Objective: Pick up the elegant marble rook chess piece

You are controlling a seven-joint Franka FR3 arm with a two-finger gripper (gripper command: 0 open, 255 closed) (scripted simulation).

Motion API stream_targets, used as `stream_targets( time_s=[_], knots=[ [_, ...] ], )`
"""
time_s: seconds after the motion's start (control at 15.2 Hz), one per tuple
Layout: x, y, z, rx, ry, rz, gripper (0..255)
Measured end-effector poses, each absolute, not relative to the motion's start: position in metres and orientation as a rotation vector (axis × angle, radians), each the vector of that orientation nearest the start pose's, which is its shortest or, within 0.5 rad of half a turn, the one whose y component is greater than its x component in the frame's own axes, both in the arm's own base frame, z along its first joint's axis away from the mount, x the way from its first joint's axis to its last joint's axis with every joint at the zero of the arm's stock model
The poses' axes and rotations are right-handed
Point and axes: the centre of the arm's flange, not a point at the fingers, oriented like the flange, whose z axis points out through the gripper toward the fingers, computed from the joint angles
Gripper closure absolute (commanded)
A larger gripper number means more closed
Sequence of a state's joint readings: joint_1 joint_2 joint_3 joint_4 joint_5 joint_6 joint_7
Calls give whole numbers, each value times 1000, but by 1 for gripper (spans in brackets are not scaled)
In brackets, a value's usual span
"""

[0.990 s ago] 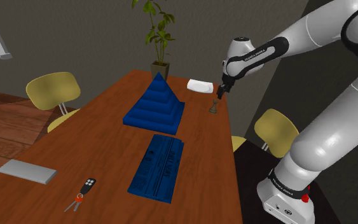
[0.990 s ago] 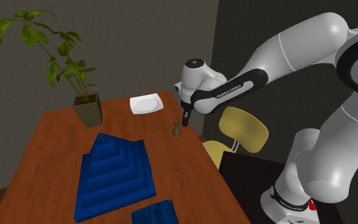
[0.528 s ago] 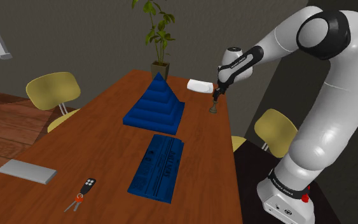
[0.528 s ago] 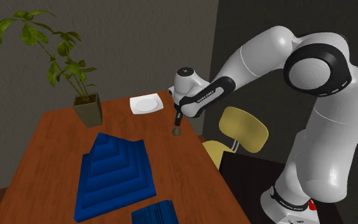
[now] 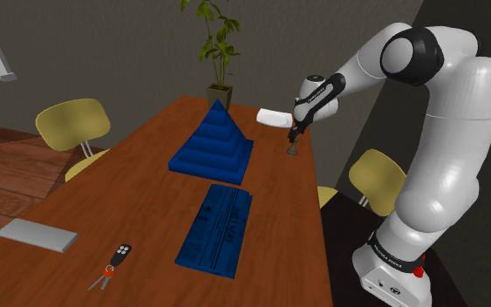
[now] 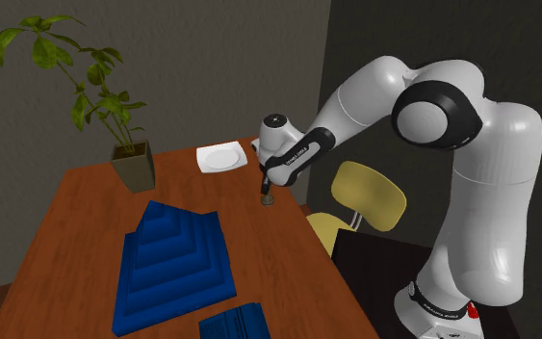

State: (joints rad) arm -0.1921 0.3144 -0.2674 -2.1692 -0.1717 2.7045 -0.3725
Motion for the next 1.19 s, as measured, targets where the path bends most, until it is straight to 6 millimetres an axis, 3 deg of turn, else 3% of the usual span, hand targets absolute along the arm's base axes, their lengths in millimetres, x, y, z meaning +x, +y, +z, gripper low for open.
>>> stream_targets(
  time_s=[0.2, 0.26, 0.92, 1.19],
  knots=[
    [528, -253, 259, -3377, -140, -234, 0],
    [528, -253, 257, -3377, -140, -234, 255],
    [528, -253, 257, -3377, -140, -237, 255],
    [529, -253, 272, -3377, -139, -236, 255]
  ],
)
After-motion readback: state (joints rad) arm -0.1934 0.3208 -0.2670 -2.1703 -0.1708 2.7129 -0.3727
